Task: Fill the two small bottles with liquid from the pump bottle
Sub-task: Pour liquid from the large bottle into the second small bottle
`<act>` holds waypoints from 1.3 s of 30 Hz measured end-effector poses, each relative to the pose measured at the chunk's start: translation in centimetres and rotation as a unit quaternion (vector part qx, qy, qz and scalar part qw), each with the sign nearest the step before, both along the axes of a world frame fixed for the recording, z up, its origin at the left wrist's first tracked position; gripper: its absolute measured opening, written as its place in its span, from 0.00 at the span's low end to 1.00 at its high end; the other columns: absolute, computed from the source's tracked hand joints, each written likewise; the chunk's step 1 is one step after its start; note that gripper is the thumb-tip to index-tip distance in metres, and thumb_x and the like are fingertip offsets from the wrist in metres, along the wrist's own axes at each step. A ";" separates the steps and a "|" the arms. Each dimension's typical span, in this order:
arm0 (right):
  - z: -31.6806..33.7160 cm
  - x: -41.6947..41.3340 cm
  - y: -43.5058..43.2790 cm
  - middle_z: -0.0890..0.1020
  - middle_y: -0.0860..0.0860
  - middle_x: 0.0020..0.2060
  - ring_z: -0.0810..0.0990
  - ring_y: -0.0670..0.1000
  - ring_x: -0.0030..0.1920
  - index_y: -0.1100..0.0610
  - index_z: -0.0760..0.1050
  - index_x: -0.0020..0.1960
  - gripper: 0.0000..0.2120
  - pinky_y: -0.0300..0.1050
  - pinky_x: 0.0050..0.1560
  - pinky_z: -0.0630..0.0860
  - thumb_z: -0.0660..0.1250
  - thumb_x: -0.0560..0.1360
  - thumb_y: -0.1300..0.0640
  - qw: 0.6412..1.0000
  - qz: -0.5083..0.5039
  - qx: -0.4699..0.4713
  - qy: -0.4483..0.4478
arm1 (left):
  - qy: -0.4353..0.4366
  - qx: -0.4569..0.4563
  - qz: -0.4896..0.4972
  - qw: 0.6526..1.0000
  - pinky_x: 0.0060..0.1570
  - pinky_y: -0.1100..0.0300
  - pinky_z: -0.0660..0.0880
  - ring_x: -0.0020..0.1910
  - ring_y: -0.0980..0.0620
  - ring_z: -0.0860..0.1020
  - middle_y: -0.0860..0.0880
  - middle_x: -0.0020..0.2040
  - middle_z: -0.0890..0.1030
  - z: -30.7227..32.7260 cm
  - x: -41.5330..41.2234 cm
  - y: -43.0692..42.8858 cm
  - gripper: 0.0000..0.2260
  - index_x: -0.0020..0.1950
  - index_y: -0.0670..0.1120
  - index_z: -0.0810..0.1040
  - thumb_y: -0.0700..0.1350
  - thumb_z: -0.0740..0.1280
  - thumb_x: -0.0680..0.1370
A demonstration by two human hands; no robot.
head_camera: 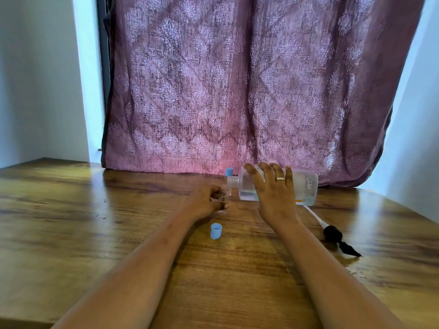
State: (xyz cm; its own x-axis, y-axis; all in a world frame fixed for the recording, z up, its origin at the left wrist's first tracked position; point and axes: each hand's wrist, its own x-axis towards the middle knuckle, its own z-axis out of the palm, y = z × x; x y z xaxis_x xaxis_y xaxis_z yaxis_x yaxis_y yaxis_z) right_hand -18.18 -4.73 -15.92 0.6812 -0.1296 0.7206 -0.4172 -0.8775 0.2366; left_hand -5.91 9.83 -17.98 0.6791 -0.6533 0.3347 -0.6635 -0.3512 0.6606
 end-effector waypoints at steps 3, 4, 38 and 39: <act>0.0 -0.1 0.0 0.72 0.58 0.63 0.69 0.64 0.63 0.49 0.60 0.71 0.44 0.65 0.69 0.56 0.71 0.60 0.67 1.000 0.001 0.001 0.001 | 0.004 0.004 0.003 1.000 0.54 0.60 0.72 0.52 0.55 0.76 0.50 0.55 0.80 -0.1 0.1 -0.1 0.19 0.61 0.47 0.76 0.49 0.73 0.71; 0.0 -0.1 0.1 0.72 0.58 0.63 0.69 0.64 0.63 0.50 0.60 0.71 0.44 0.65 0.69 0.56 0.71 0.60 0.67 1.000 0.001 0.001 0.001 | 0.006 0.006 0.003 1.000 0.55 0.60 0.72 0.53 0.54 0.76 0.50 0.56 0.80 -0.1 0.1 -0.1 0.20 0.61 0.47 0.76 0.49 0.72 0.71; 0.4 -0.1 0.1 0.72 0.58 0.64 0.69 0.64 0.64 0.49 0.60 0.72 0.45 0.64 0.70 0.55 0.70 0.59 0.70 1.000 0.015 0.007 0.000 | 0.011 -0.019 0.002 1.000 0.52 0.61 0.71 0.50 0.54 0.76 0.53 0.48 0.78 -0.4 0.4 -0.3 0.19 0.60 0.46 0.77 0.47 0.73 0.71; 0.4 -0.1 0.1 0.72 0.58 0.64 0.69 0.64 0.64 0.49 0.60 0.72 0.45 0.64 0.70 0.55 0.70 0.59 0.70 1.000 0.014 0.006 0.000 | 0.013 -0.019 0.002 1.000 0.52 0.61 0.72 0.50 0.54 0.76 0.53 0.48 0.78 -0.4 0.4 -0.2 0.19 0.60 0.46 0.77 0.47 0.73 0.71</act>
State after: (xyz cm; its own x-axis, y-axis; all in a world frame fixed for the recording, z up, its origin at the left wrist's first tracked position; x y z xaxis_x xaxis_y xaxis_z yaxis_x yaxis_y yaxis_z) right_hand -18.26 -4.65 -15.50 0.6839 -0.1201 0.7196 -0.3930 -0.8917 0.2247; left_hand -5.56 9.58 -18.35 0.6901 -0.6380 0.3417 -0.6449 -0.3277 0.6904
